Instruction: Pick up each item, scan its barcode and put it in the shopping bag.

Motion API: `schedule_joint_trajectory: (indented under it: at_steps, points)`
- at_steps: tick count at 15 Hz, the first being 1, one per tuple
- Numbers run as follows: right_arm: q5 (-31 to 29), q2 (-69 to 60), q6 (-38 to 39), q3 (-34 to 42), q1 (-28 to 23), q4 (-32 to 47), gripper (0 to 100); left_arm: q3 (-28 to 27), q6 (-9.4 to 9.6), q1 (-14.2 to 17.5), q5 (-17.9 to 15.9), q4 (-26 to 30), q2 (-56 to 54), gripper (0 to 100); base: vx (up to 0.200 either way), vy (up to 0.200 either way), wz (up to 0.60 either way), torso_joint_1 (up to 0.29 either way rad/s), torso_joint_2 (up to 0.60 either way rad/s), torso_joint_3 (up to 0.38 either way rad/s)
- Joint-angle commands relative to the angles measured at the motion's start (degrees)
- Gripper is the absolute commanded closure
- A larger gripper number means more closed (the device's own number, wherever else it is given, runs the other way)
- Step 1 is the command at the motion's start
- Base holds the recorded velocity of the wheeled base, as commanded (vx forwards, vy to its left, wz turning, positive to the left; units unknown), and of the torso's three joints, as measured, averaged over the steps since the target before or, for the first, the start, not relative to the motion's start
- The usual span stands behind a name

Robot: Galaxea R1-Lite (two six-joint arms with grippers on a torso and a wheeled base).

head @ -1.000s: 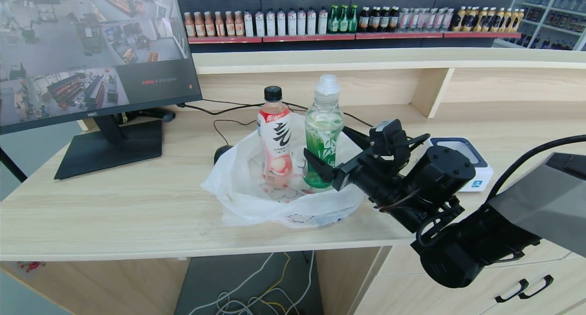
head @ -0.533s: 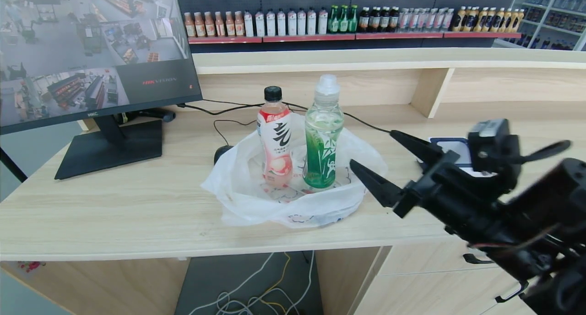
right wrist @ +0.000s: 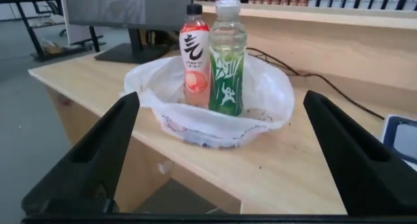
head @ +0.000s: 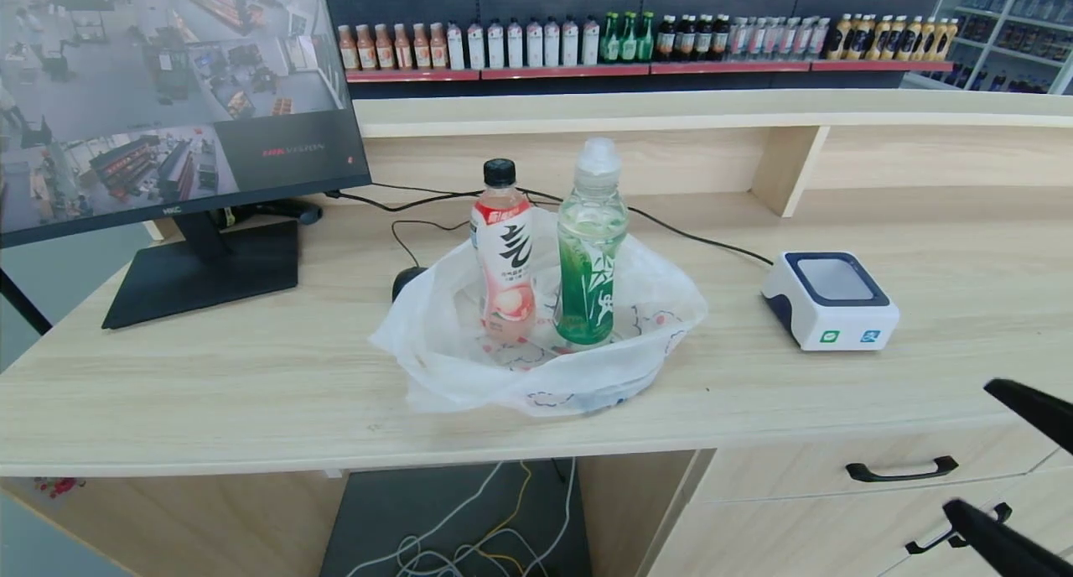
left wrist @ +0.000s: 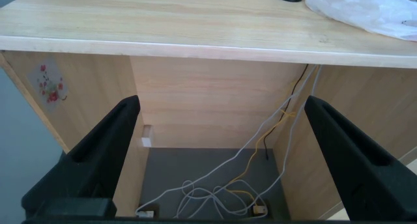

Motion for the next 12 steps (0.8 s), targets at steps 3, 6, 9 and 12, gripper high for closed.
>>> schedule_joint_trajectory:
  at_steps: [3,6,9,12]
  points:
    - [-0.1,-34.6,-4.3,-2.4,-0.4,46.1,0,0.0,-0.05,0.0,0.0,0.0,0.0,0,0.0,0.0,0.0,0.0,0.0,0.0]
    - [-0.1,-40.8,-4.6,0.9,-0.5,52.0,0,0.0,0.03,0.0,0.0,0.0,0.0,0,0.0,0.0,0.0,0.0,0.0,0.0]
    - [-0.3,-44.4,-4.3,1.3,-2.1,56.3,0,0.0,0.03,-0.1,0.0,0.0,0.0,0,0.0,0.0,0.0,0.0,0.0,0.0]
    - [-0.5,-43.8,-3.7,1.2,-17.3,56.4,0,0.0,-0.05,0.0,0.0,0.0,0.0,0,0.0,0.0,0.0,0.0,0.0,0.0]
